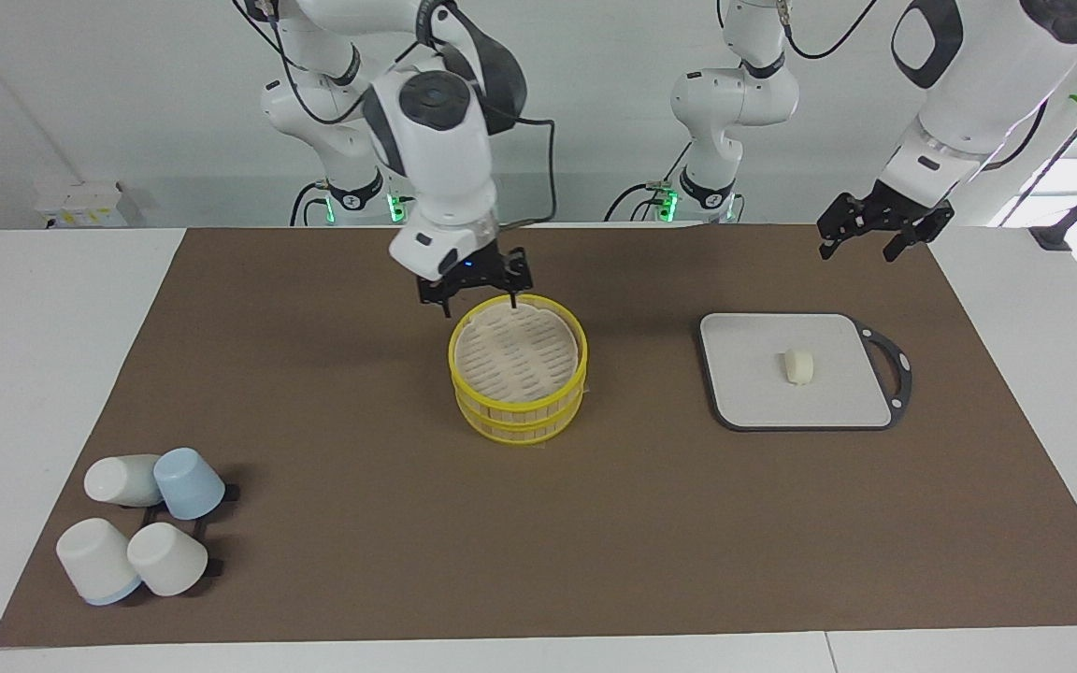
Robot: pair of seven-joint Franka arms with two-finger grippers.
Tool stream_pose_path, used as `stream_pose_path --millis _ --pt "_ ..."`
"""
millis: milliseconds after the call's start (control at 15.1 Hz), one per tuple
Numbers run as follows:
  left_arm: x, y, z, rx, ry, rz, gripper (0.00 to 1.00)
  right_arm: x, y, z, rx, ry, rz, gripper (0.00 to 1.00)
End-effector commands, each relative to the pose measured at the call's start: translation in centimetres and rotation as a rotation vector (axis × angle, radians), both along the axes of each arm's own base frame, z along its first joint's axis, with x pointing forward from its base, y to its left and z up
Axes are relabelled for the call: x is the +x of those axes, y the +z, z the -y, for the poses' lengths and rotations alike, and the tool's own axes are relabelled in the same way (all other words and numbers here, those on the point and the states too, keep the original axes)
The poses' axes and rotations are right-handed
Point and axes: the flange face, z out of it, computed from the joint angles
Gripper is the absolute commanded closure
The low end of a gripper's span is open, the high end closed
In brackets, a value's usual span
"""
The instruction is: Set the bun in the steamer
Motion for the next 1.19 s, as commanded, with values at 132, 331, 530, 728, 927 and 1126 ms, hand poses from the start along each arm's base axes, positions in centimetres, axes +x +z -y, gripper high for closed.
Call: stream_pose_path --millis 132,331,530,728,927,1126 --pt "-1.6 -13.2 -2.7 0.007 -0.088 0.064 0.0 1.7 -6.6 -9.5 -0.043 -0.052 0.055 0.0" --pt "-1.3 -18.7 -2.2 0.017 -0.094 0.074 0.0 0.9 -8.0 -10.5 -0.035 -0.028 0.073 0.0" --pt "-0.6 -21.0 -2.0 0.022 -0.108 0.084 0.0 1.1 -8.6 -10.0 -0.035 -0.027 0.067 0.09" --pt "-0.3 -21.8 -2.0 0.026 -0.119 0.088 0.02 1.1 -8.6 -10.0 -0.025 -0.035 0.053 1.0" --pt "0.0 -22.6 -1.9 0.027 -0.131 0.095 0.06 0.3 -8.1 -10.5 -0.037 -0.019 0.05 1.0" --pt "0.0 -23.2 -1.5 0.027 -0.14 0.087 0.28 1.0 -7.5 -9.3 -0.052 -0.03 0.034 1.0"
